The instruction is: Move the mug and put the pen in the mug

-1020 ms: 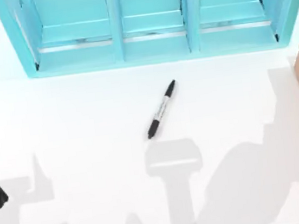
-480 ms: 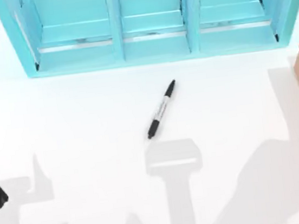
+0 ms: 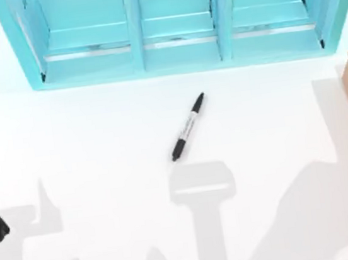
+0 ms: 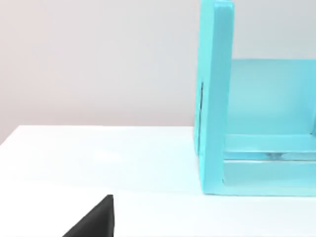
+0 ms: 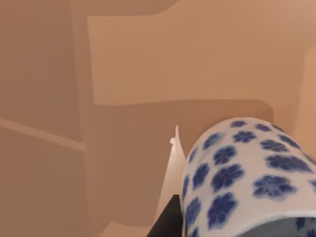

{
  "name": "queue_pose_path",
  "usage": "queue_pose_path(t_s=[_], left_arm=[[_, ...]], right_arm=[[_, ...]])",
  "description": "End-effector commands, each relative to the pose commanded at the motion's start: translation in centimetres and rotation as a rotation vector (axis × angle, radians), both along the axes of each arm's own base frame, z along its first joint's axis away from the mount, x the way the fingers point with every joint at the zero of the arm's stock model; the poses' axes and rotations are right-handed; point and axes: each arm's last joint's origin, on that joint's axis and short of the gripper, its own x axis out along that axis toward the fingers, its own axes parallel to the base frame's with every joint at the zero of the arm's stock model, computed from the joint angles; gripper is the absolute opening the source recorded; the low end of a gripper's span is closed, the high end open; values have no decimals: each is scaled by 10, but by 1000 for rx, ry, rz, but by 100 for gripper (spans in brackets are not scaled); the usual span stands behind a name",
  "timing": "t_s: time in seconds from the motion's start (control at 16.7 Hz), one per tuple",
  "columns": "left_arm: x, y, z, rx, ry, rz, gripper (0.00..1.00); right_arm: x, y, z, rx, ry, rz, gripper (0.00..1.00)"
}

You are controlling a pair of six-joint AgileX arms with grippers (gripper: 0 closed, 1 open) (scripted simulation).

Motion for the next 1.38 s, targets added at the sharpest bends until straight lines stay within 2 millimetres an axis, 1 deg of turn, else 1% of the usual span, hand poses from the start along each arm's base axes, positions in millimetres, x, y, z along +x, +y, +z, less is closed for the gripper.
queue_pose_path(t_s=[0.3,0.36,0.78,0.96,1.02,1.14,1.26,1.38], left_arm=[[0,0,0,0,0,0,100],[0,0,0,0,0,0,100],[0,0,0,0,0,0,100],[0,0,0,0,0,0,100],[0,0,0,0,0,0,100],[0,0,0,0,0,0,100],[0,0,0,0,0,0,100],[0,0,0,0,0,0,100]], right_arm=[[0,0,0,0,0,0,2],[0,0,0,0,0,0,0],[0,0,0,0,0,0,0],[2,4,4,-1,-2,-2,0],[6,9,10,-1,-1,-2,0],[14,28,28,1,4,-3,0],[20,53,53,4,15,-3,0],[22,84,83,1,9,-2,0]])
